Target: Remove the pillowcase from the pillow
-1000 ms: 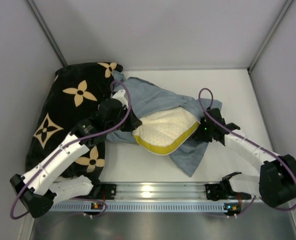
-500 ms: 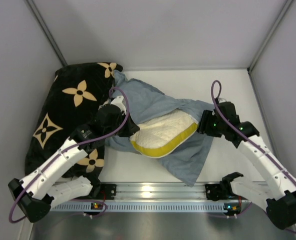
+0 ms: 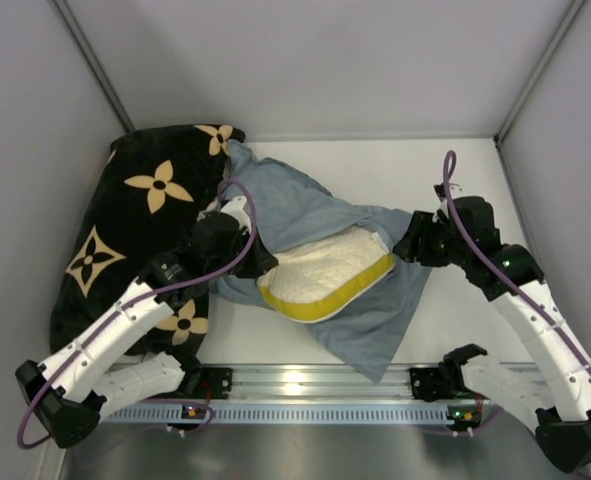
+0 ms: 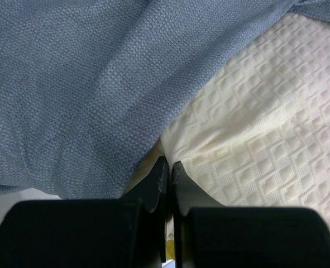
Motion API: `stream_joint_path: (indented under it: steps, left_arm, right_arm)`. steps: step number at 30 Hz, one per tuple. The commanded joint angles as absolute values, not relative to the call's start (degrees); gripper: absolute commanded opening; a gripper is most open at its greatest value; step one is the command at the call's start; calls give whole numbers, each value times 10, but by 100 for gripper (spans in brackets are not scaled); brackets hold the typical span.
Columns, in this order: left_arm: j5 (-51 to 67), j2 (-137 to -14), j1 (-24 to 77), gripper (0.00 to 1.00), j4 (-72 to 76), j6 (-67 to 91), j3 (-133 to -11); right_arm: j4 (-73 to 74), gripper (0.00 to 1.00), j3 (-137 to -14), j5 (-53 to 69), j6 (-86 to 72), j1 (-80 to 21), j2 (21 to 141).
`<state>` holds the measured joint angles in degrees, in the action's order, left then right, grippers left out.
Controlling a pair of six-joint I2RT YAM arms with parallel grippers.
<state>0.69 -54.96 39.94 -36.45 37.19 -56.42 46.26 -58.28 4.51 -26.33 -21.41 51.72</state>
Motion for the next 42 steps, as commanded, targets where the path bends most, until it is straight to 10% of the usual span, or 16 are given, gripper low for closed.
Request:
stream_joint_path:
  steps: [1,17,24,42]
  left_arm:
    - [-6,-536,395,0,-344,359,-563]
    - [23,-532,394,0,-345,360,-563]
    - [17,-509,394,0,-360,363,-578]
    - [-127,-461,394,0,-531,345,-787]
  right_arm:
    - [447,51,-600,77,-248,-222,497]
    - [374,53,-539,20,-262,-303,575]
    - [403,0,-509,-196,-329,-305,623]
    - [375,0,-471,-264,-362,-233,641]
